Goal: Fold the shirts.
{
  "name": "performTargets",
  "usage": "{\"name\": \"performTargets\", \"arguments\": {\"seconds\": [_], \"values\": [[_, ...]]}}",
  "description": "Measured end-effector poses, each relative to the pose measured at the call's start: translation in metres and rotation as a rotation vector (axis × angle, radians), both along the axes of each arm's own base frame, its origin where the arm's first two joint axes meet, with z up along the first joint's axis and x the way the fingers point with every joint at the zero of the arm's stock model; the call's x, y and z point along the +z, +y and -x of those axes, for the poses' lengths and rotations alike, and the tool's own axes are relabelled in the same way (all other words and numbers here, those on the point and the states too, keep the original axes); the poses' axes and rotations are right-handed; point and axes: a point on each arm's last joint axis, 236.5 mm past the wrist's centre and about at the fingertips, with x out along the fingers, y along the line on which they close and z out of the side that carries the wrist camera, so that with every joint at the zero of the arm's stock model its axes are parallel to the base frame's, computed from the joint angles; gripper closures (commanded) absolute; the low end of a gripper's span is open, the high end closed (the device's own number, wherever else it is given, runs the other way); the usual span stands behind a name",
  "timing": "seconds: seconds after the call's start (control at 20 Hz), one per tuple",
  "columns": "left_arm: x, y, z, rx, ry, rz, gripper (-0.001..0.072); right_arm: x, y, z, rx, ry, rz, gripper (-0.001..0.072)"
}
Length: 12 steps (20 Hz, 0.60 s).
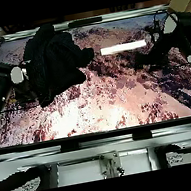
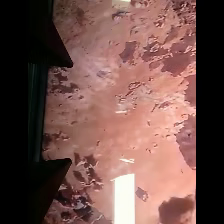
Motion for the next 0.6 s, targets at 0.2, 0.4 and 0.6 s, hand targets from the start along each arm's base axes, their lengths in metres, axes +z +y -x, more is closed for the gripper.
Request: {"name": "performTargets", "arguments": {"seconds": [0.2,0.4,0.6], "values": [[-0.012,-0.003,-0.011,0.015,-0.006,0.005,0.0035,0.002,0.001,-0.017,-0.032,-0.067,-0.01,0.0042],[-0.031,0.001,-0.019,-0.005,0.022,-0.005,0.0033,0.007,0.003,-0.04,-0.055,-0.162,-0.022,0.0043],[-0.049,0.036,-0.044,0.081,-0.004,-0.003,-0.0013,0.012,0.004,-0.054,-0.047,-0.231,-0.027,0.0043]]}}
